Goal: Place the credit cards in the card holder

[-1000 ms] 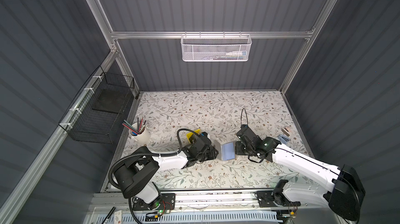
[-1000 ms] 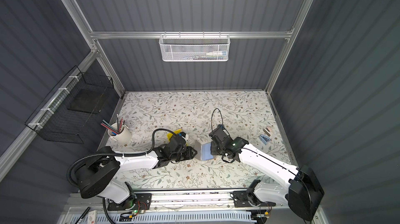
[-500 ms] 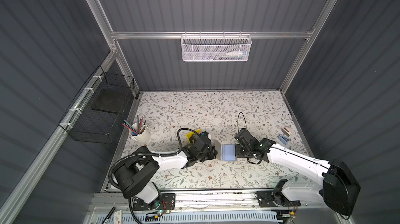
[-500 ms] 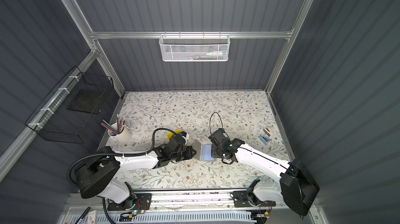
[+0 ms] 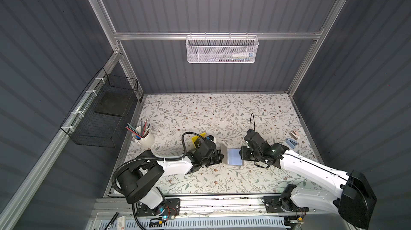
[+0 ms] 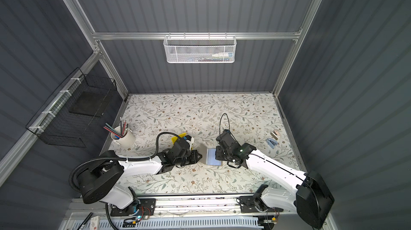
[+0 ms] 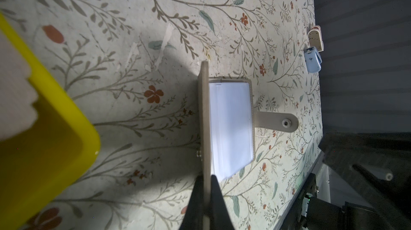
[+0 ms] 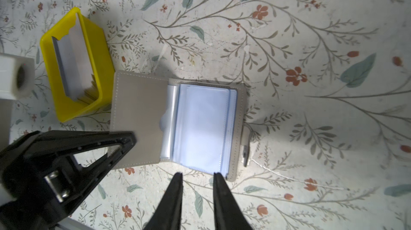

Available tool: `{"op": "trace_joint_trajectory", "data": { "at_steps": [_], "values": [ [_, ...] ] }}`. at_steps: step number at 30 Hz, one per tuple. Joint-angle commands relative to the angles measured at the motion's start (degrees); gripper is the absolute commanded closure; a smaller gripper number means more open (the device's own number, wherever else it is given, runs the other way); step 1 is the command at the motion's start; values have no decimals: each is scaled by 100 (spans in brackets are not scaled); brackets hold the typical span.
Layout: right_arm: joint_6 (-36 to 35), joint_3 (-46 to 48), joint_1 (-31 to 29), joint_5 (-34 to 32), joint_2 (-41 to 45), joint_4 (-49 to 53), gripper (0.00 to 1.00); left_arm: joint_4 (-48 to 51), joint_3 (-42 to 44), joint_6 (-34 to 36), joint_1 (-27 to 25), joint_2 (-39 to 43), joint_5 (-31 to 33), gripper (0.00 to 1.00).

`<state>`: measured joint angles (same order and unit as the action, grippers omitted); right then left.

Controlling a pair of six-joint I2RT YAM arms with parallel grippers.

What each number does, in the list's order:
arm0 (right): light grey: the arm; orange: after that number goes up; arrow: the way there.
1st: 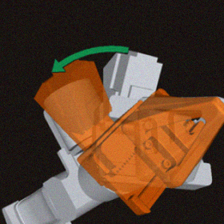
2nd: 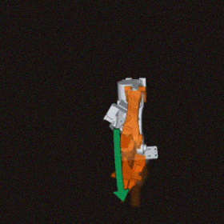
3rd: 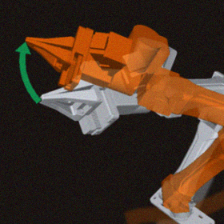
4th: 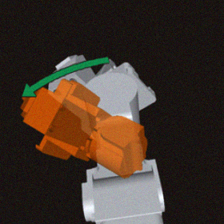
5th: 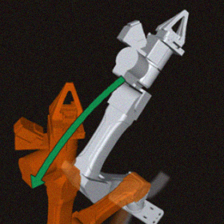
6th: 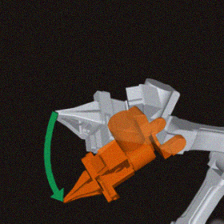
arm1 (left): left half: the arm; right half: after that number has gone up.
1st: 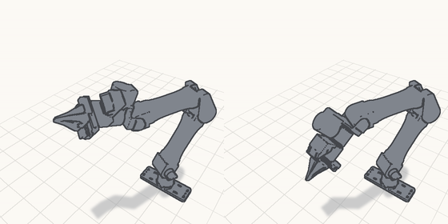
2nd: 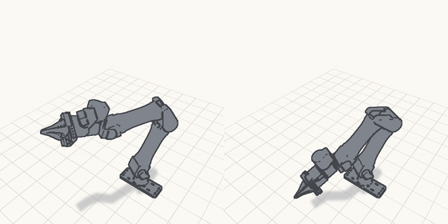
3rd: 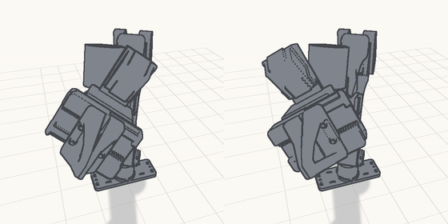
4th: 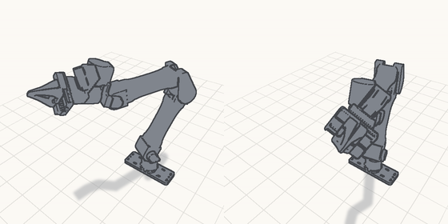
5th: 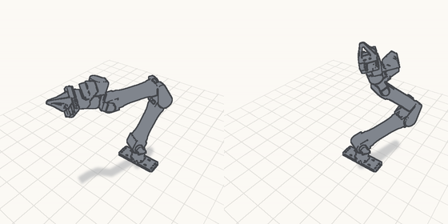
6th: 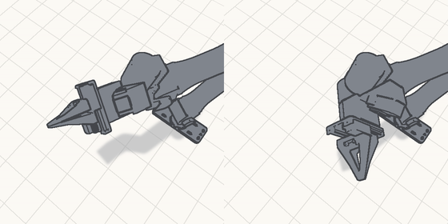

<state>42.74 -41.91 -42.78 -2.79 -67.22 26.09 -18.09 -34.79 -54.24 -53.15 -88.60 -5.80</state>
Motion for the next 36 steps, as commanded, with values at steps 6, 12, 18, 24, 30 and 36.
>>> {"op": "trace_joint_trajectory", "data": {
  "at_steps": [6, 12, 18, 24, 30, 36],
  "values": [
    [55, -82, 10, 790, -479, -933, 78, -269, 360, -504, -272, 189, 292, 92],
    [32, -227, 7, 911, -1051, -992, 81, -442, 559, -793, -446, 237, 447, 88],
    [119, -145, -20, 915, -1395, -1159, 83, -417, 547, -914, -548, 268, 471, 79],
    [7, -188, -77, 979, -1776, -1238, 83, -194, 448, -921, -548, 271, 454, 74],
    [-64, -204, -125, 944, -1970, -1253, 83, 403, 266, -826, -548, 445, 431, 64],
    [-82, -263, -207, 924, -2194, -1272, 85, 713, 216, -739, -548, 618, 392, 62]
  ]
}}
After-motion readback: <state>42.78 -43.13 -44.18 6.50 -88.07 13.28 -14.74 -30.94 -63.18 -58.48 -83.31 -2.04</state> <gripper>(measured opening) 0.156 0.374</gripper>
